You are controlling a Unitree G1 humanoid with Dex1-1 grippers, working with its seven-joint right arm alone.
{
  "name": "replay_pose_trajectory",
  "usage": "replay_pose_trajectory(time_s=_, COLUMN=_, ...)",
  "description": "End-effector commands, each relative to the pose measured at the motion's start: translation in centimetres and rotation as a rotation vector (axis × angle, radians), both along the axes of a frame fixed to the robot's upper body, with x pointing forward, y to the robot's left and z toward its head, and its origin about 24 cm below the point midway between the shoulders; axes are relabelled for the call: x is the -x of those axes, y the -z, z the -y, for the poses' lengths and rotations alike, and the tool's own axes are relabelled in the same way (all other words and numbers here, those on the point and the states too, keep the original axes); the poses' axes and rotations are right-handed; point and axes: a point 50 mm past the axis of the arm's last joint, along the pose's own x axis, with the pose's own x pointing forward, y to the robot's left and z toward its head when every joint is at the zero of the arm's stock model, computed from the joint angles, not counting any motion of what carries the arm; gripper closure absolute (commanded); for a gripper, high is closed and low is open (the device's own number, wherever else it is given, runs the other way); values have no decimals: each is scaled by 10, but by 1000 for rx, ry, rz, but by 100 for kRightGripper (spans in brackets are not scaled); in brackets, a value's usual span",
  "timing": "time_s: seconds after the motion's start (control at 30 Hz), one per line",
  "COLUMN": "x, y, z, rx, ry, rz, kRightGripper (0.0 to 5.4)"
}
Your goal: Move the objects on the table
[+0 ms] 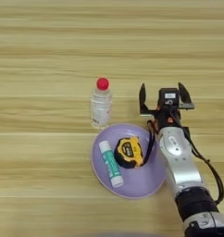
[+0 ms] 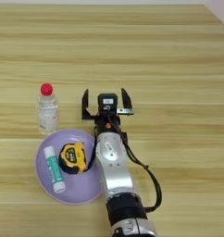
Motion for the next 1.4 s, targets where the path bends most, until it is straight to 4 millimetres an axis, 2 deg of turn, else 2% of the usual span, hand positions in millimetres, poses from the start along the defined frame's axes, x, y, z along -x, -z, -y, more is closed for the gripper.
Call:
replay_pose_trajectory(time_s=0.03, x=-8, y=-29, z=-2, rx=0, ry=-7, rz=120, kRightGripper=4)
replay_pose_trajectory(time_s=0.4, x=-1, y=-35, z=6, rx=5, ry=-6, rz=124, kRightGripper=4)
replay_pose_trajectory(time_s=0.8, x=-4, y=-35, z=13, rx=12, ry=-21, rz=110, kRightGripper=4)
replay_pose_trajectory(time_s=1.03, x=1, y=-36, z=9, rx=7, ry=-73, rz=108, kRightGripper=4)
replay_pose_trajectory(time_s=1.2, x=10, y=-29, z=-1, rx=-17, ry=-137, rz=66, kRightGripper=4)
replay_pose_trajectory(time_s=1.3, x=16, y=-20, z=1, rx=-9, ry=-162, rz=21, kRightGripper=4)
replay_pose_trajectory(time_s=1.4, x=18, y=-20, z=4, rx=-3, ry=-176, rz=14, kRightGripper=4)
